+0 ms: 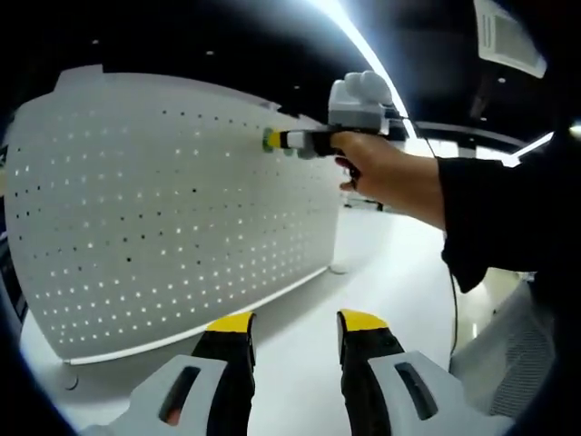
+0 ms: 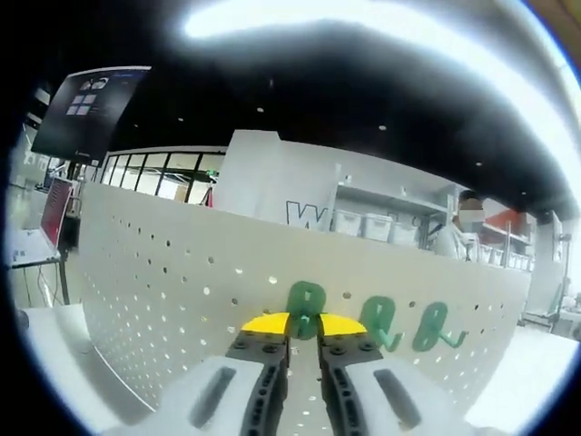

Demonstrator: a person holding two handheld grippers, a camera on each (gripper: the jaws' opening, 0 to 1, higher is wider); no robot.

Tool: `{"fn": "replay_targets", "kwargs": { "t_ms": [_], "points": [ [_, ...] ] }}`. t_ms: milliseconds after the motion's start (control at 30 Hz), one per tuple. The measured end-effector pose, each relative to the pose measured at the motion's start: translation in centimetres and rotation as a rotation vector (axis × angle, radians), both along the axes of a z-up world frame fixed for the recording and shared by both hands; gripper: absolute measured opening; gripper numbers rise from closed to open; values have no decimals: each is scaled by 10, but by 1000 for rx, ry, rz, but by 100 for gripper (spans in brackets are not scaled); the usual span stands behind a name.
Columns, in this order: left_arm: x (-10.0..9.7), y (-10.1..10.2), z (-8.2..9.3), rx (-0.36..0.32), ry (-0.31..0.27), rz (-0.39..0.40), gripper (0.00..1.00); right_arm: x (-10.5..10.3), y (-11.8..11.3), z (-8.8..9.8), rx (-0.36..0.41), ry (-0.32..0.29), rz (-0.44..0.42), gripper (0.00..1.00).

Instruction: Insert the hook assembly into the mounting plate slot until the hook locks in place.

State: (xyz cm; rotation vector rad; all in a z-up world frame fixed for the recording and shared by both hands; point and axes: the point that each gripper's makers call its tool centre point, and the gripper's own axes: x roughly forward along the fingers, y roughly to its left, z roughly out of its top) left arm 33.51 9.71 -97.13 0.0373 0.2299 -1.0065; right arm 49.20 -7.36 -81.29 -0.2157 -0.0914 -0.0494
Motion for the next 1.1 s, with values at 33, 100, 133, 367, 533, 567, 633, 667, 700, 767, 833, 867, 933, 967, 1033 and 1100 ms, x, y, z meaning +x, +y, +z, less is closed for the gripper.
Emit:
{"fn": "replay_targets", "kwargs": {
  "t_ms": [33, 100, 133, 367, 533, 567, 633, 667, 700, 767, 833, 867, 933, 967, 1033, 1100],
  "points": [
    [0, 0, 0, 0, 0, 1, 37, 0, 0, -1, 0, 2, 0, 12],
    [1, 1, 0, 0, 0, 4, 37, -1, -1, -2, 18, 4, 4, 18],
    [1, 1, 0, 1, -1, 4, 37, -3, 1, -2, 36, 1, 13, 20],
    [2, 2, -1, 6, 0, 7, 37, -6, 3, -5, 57, 4, 32, 31],
    [3, 3, -1, 9, -3, 10, 37, -12, 7, -12, 95, 24, 58, 35],
    [3, 4, -1, 10, -3, 12, 37, -14, 8, -13, 96, 27, 61, 36],
    [4, 5, -1, 11, -4, 15, 37, -18, 12, -14, 97, 27, 74, 37],
    [5, 6, -1, 12, -6, 18, 37, -19, 13, -15, 96, 28, 79, 38],
    [5, 7, -1, 12, -5, 20, 37, -20, 15, -17, 93, 33, 85, 38],
    [6, 8, -2, 15, -4, 24, 37, -23, 16, -19, 91, 40, 91, 39],
    [6, 9, -3, 18, -4, 27, 37, -26, 15, -22, 94, 43, 96, 39],
    [6, 9, -3, 19, -5, 28, 37, -27, 15, -24, 95, 47, 98, 39],
    [7, 10, -3, 21, -5, 31, 37, -30, 15, -28, 97, 57, 102, 39],
    [7, 10, -4, 23, -6, 33, 37, -31, 16, -29, 96, 60, 104, 39],
    [8, 11, -4, 25, -7, 36, 37, -33, 17, -32, 93, 67, 110, 40],
    [9, 12, -4, 27, -8, 41, 37, -35, 20, -37, 96, 76, 119, 40]
  ]
}}
